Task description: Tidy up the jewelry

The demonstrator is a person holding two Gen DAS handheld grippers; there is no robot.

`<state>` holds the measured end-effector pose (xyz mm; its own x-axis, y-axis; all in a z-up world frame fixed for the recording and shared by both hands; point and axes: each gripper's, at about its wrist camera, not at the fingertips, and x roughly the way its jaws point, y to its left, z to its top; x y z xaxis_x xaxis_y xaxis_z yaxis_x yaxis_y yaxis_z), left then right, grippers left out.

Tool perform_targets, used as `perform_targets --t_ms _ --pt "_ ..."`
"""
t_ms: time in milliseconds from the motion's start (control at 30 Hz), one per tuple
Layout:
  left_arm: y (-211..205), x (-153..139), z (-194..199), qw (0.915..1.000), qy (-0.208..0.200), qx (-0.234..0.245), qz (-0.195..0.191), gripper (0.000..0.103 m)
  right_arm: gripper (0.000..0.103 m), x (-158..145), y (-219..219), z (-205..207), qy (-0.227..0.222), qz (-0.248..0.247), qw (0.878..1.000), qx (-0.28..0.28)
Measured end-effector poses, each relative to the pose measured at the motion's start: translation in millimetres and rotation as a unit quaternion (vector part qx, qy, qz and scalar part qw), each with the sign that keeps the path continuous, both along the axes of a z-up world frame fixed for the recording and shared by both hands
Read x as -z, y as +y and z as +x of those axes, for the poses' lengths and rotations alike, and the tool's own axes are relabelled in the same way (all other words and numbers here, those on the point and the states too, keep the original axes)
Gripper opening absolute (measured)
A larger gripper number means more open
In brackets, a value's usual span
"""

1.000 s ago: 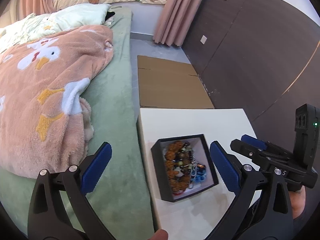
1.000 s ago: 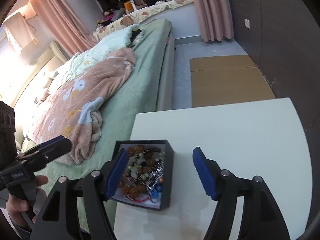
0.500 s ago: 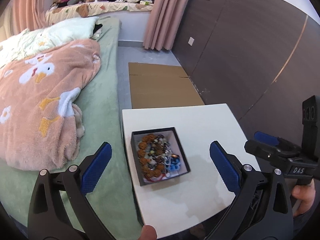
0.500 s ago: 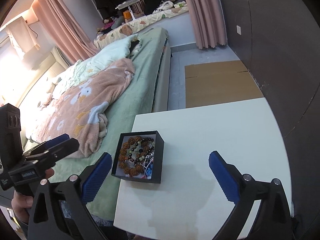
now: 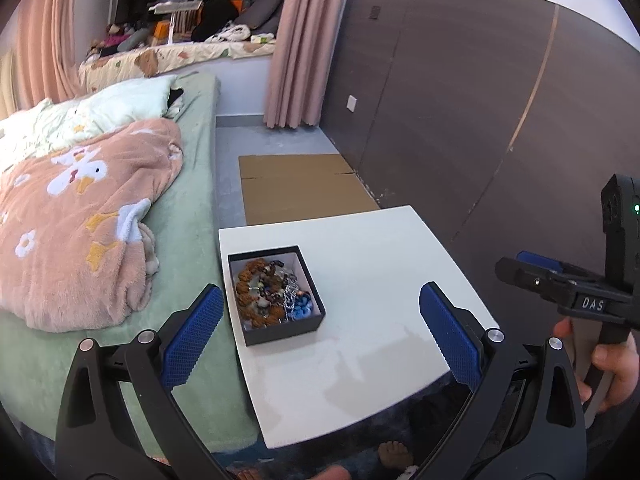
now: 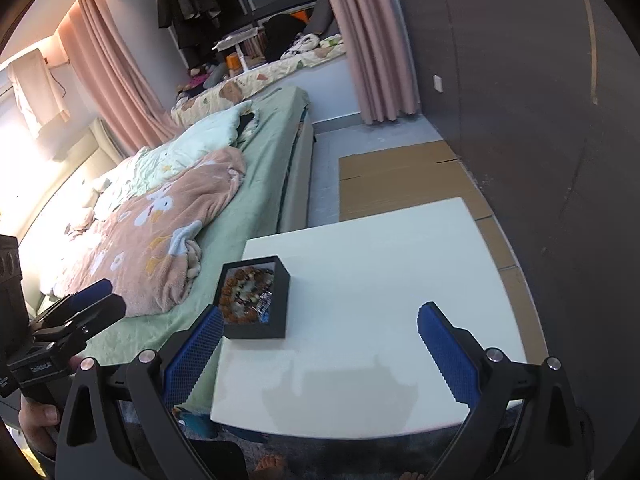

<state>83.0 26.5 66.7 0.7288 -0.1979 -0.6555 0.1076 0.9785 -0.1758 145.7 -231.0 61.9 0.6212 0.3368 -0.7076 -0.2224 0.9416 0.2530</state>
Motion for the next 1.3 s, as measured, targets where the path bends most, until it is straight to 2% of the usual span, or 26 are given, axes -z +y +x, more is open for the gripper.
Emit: perform_targets --t_ms 167,400,633,733,900,1300 --pt "-14.7 4.7 -25.4 0.9996 -0.012 0.021 0.014 0.098 0.095 -0.8 -21.2 -28.8 -0.015 -0.001 1.000 0.013" --pt "-14.7 10.5 -49.1 0.9992 -0.035 0.009 0.019 0.098 0.095 2.5 -44.0 -63.2 -0.037 0.002 0.999 0.025" --pt "-15.0 21.1 -68.9 0.9983 -0.053 0.003 0.024 0.098 0.095 12.3 -44.8 -85.8 -0.046 -0.001 0.999 0.018" --pt "-15.1 27.2 -72.8 0.9981 -0.057 0.002 0.023 0.098 0.095 17.4 -42.2 -92.2 -0.055 -0.019 0.998 0.023" --pt "-15.1 35.3 -76.4 0.9981 -0.056 -0.001 0.025 0.098 0.095 30.0 -41.1 -96.1 -0.042 -0.025 0.999 0.020" --pt "-16.4 37.4 -77.4 0.9977 -0.064 -0.003 0.023 0.098 0.095 26.3 -40.8 -110.1 -0.076 -0.016 0.997 0.015"
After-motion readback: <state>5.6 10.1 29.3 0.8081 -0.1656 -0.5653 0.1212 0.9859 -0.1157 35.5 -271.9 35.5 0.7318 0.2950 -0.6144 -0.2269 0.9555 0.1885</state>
